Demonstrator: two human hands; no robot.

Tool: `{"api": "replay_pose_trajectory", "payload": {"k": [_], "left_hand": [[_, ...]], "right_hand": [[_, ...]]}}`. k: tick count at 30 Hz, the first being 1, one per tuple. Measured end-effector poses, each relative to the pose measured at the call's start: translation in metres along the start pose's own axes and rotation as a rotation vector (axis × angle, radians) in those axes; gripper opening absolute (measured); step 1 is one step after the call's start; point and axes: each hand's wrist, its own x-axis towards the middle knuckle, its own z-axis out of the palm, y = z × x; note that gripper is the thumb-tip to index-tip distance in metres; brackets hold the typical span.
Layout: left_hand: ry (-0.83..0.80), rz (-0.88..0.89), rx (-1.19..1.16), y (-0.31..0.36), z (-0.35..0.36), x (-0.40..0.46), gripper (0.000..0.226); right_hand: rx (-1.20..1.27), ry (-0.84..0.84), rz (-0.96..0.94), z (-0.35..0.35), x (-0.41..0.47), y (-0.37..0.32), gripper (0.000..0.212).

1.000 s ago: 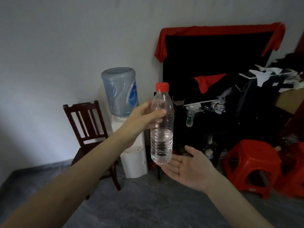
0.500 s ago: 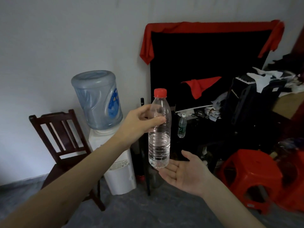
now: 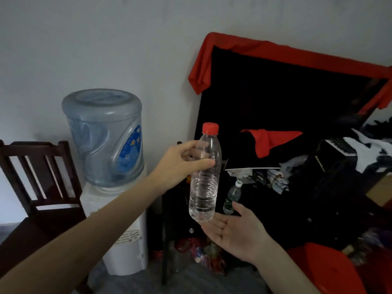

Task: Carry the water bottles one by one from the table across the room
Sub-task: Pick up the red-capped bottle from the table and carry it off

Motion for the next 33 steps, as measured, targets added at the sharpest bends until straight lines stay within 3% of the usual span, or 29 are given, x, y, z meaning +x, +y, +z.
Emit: {"api": "replay_pose_trajectory", "payload": {"k": [10,20,23,33], "left_hand": [[0.072,-0.07,0.029,-0.057,-0.015,0.072,0.033],[0.123,-0.158,0.304,-0.123,-0.014,0.173,0.059],[0.13,-0.202,0.427,-0.148,-0.011,0.193,0.057],[0.071,-0.323,0.501,-0.229,0.006,0.231,0.055]], "right_hand": [[-0.011,-0.013,0.142,0.0,0.1,-0.064,0.071],[-0.035,0.029,0.236,-0.032,0.222,-0.159,0.062],[-0.074,0.038,0.276,-0.043,0.259,-0.182,0.063],[-0.121,0.164,0.411,-0.069,0.37,-0.177,0.064]]}}
